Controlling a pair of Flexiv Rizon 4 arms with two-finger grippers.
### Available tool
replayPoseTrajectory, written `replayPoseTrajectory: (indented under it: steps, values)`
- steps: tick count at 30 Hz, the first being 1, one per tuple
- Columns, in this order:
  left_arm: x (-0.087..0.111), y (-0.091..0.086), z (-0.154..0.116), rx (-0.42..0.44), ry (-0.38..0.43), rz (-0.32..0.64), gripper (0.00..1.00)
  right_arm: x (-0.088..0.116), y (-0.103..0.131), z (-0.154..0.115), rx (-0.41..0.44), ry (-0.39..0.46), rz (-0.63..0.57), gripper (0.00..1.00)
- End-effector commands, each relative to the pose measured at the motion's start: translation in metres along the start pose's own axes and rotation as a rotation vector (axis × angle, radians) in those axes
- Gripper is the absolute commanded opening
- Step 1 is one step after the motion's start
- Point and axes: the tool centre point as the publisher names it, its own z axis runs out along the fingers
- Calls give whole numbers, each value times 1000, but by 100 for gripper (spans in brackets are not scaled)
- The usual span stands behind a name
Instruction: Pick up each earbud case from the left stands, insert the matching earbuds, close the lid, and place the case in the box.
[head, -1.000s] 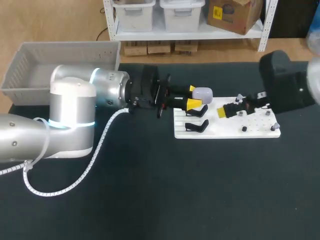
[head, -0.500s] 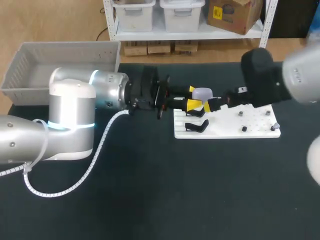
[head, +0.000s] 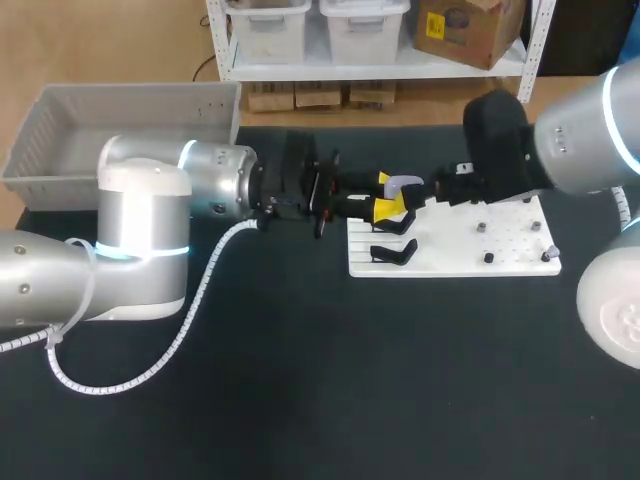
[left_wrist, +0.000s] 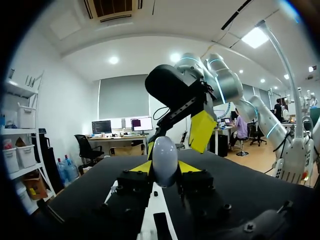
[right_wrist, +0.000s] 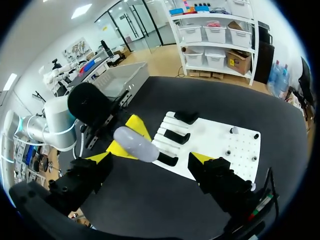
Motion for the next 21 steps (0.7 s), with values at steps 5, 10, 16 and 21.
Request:
replayPoseTrajectory:
  steps: [5,10,16,21]
  values:
    - [0,-2,0,-7,0,3,0,-1,-6,-2,7,-17,12,100]
    - [0,-2,0,-7,0,3,0,-2,-8,-5,10,-24,14,100]
    - [0,-2,0,-7,0,3,0,-4,-11,-5,18,-23,14,100]
    - [0,-2,0,-7,0,3,0,-8,-13,-6,29,-20,10,100]
